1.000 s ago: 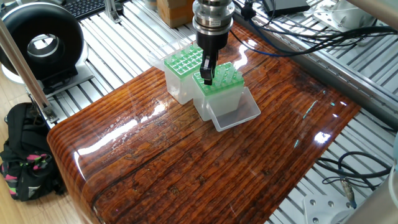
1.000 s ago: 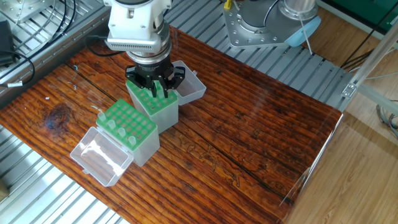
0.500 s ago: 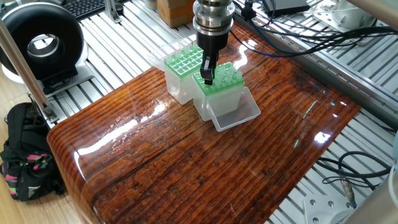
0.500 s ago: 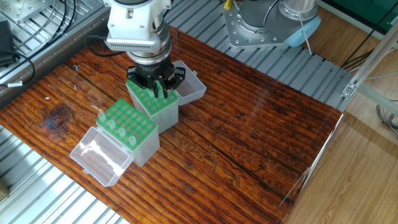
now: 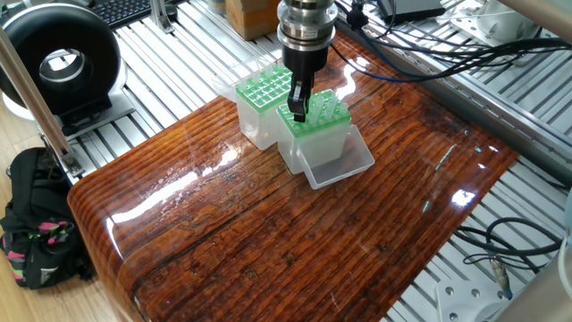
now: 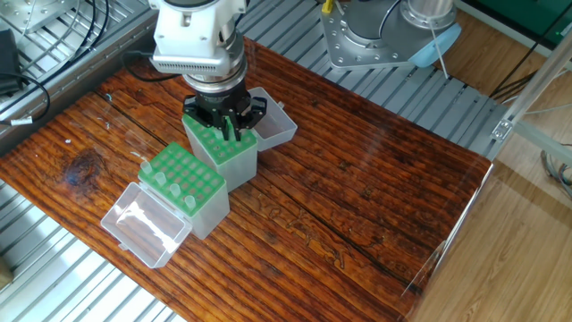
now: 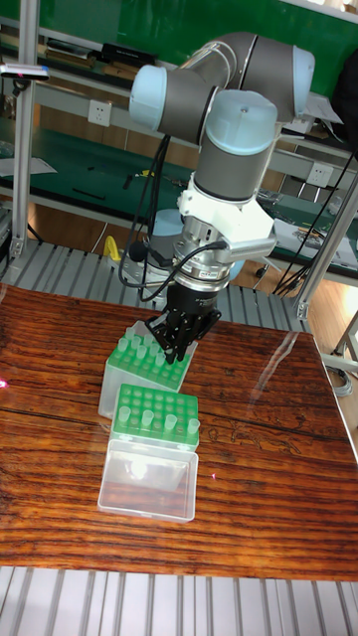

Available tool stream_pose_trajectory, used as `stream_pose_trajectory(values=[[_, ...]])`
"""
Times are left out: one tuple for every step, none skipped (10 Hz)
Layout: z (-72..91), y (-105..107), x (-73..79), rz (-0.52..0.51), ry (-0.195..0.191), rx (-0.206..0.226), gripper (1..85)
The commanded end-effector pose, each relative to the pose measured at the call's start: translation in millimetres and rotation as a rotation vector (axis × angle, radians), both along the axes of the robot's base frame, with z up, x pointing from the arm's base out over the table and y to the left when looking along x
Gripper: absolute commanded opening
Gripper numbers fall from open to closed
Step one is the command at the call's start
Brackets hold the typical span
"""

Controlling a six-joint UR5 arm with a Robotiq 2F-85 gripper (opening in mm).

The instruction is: Transfer all large pipette tips from one holder to another

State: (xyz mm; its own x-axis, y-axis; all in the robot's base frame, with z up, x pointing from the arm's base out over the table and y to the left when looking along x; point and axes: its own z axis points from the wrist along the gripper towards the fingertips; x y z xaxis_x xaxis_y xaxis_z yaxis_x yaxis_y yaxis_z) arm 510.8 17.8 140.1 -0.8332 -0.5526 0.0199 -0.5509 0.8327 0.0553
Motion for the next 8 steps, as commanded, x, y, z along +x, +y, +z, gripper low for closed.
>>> stream_pose_trajectory(values=[[2.4,2,0.5,-0.013,0.000,0.011,17.7],[3.4,2,0.6,-0.018,0.000,0.009,16.3],[4.0,2,0.3,-0.024,0.002,0.009,15.7],[5.6,4,0.1,-0.030,0.003,0.010,15.3],[8.1,3,-0.1,-0.034,0.005,0.003,15.0],[11.0,3,-0.6,-0.037,0.008,-0.002,14.3],[13.6,2,-1.3,-0.039,0.011,-0.007,14.0],[17.6,1,-2.5,-0.039,0.016,-0.012,13.7]])
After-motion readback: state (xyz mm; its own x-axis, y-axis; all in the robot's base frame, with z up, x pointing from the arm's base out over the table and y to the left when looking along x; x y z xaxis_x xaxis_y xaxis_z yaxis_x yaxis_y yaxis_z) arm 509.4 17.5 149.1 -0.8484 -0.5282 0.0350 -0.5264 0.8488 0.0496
